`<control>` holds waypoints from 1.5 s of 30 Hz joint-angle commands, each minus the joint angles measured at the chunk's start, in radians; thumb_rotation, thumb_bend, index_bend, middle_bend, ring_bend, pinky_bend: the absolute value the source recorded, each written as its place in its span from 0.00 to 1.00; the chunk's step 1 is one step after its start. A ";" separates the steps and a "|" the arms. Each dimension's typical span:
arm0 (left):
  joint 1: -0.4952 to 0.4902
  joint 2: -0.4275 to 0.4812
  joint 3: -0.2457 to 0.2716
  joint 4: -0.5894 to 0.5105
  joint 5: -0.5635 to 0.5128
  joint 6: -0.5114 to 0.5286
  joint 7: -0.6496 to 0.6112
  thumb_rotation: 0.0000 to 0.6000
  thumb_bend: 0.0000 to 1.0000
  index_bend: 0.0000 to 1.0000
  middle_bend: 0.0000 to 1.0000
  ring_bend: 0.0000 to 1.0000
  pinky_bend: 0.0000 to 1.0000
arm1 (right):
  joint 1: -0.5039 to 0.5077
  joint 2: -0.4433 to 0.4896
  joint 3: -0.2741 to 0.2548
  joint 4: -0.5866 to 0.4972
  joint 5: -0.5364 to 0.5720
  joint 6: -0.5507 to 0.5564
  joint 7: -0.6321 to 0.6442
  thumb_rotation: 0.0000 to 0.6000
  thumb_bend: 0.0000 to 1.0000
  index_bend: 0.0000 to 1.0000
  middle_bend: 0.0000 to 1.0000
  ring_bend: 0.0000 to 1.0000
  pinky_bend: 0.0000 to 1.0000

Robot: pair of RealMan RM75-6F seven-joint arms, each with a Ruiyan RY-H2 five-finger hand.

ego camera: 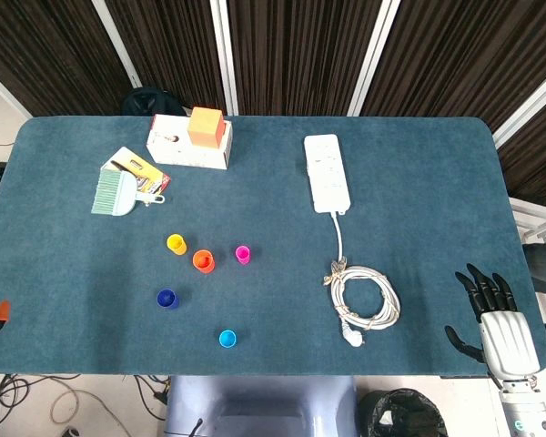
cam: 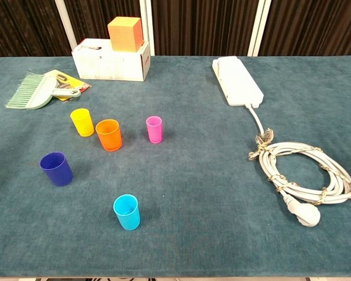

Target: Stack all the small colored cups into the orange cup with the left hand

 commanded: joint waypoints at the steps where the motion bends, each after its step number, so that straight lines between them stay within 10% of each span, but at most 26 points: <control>1: 0.001 0.000 -0.001 0.000 -0.002 0.001 0.001 1.00 0.31 0.15 0.08 0.00 0.00 | 0.000 0.001 0.000 0.000 0.000 0.000 0.001 1.00 0.34 0.12 0.05 0.12 0.06; 34: -0.014 -0.005 0.009 0.002 0.005 -0.034 0.019 1.00 0.21 0.14 0.08 0.00 0.00 | -0.006 0.009 0.008 -0.005 0.017 0.008 -0.009 1.00 0.34 0.12 0.05 0.12 0.06; 45: -0.122 0.019 0.069 -0.022 0.125 -0.223 0.029 1.00 0.17 0.14 0.07 0.00 0.00 | -0.008 0.009 0.014 -0.004 0.026 0.010 -0.011 1.00 0.34 0.12 0.05 0.12 0.06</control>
